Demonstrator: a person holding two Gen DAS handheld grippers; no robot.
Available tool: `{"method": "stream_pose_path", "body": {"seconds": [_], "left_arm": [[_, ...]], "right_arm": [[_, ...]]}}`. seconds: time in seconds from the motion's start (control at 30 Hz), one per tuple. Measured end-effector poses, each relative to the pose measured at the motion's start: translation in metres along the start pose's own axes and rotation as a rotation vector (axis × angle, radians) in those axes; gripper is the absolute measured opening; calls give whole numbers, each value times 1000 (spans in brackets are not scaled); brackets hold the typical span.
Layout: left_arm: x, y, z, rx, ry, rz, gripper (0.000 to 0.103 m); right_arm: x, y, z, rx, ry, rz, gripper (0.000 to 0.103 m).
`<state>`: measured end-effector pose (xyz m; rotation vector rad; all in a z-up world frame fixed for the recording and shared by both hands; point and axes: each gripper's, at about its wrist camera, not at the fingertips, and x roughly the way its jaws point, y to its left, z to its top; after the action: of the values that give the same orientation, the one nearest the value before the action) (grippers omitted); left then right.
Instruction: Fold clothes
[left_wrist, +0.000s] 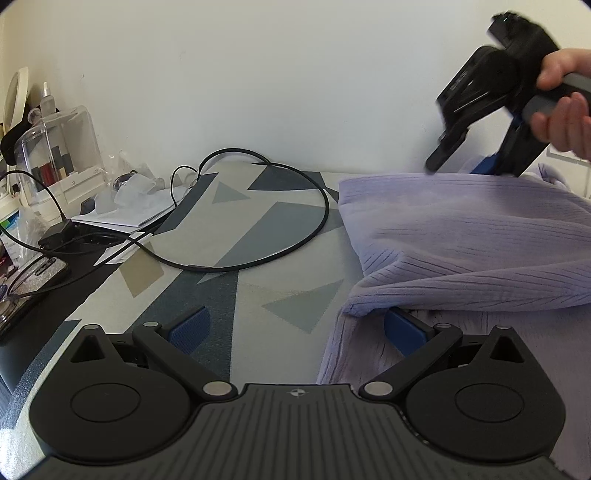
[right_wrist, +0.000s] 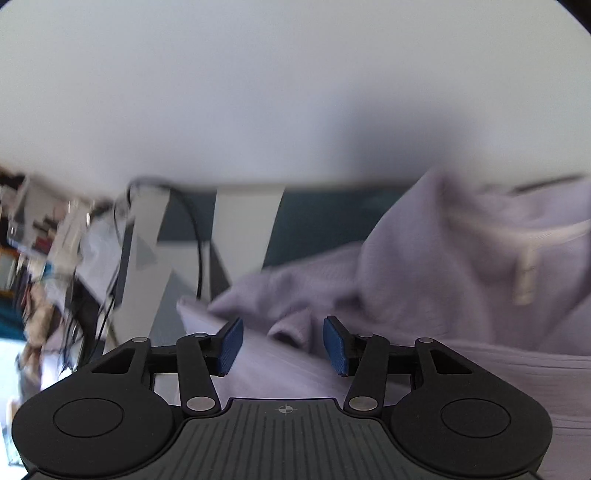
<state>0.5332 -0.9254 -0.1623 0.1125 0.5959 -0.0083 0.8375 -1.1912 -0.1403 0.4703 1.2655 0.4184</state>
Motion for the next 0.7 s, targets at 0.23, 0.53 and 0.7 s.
{"method": "stream_pose_path", "body": {"seconds": [0.23,0.53,0.7], "left_arm": [[1,4,0,-27,11,-13,102],[3,1,0,-14,23,-6,102],[4,2,0,-17,30,0,102]], "right_arm": [[12,1,7,71,108,94,47],[28,-26,5,254,55,343,51],[26,-11,5,142,15,247,45]]}}
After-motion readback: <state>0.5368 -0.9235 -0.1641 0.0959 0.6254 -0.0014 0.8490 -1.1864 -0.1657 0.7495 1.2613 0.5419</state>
